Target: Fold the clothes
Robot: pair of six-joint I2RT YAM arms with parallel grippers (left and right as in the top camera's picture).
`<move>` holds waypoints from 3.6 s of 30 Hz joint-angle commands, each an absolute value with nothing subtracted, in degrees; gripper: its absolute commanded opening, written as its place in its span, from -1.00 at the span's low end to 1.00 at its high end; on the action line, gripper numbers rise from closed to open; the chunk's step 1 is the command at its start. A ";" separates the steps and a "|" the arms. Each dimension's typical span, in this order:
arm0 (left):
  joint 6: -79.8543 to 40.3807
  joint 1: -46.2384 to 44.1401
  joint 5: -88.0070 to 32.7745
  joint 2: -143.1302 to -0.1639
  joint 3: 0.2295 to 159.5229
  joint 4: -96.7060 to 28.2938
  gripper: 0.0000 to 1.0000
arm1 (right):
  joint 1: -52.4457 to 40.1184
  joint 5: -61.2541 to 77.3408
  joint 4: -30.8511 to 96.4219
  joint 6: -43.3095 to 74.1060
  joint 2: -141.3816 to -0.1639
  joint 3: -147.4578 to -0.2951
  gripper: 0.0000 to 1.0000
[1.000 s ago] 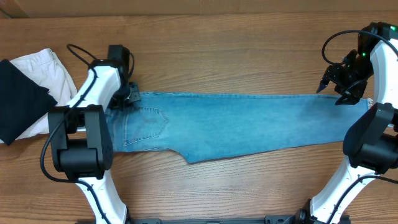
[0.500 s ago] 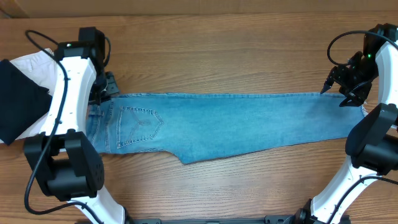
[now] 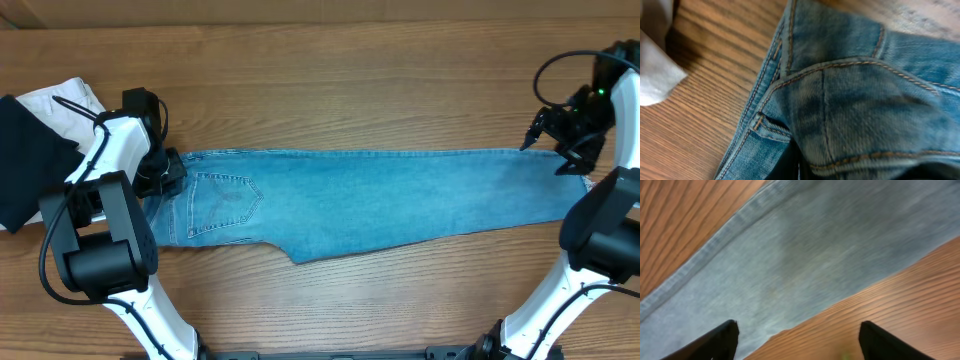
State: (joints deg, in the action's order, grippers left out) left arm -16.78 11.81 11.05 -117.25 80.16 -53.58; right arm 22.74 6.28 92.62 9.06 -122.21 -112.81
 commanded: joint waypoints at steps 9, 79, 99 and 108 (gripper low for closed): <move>-12.80 16.71 4.08 -120.40 94.52 -58.54 -0.87 | 33.93 4.60 85.45 7.22 -122.48 -108.62 0.95; -10.26 11.22 -11.00 -118.50 105.78 -77.32 -0.89 | 1.15 2.83 89.30 2.79 -113.14 -116.31 -0.92; -10.28 11.22 -11.03 -118.50 105.78 -76.64 -0.89 | -24.27 4.16 84.55 15.62 -113.27 -103.88 -0.92; -10.28 11.22 -11.05 -118.50 105.78 -76.64 -0.89 | -28.84 5.26 78.35 18.70 -113.30 -98.10 -0.89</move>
State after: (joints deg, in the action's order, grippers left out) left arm -11.55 11.33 -10.52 -120.22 104.31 -76.71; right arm -27.97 3.27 79.24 17.10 -115.22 -98.72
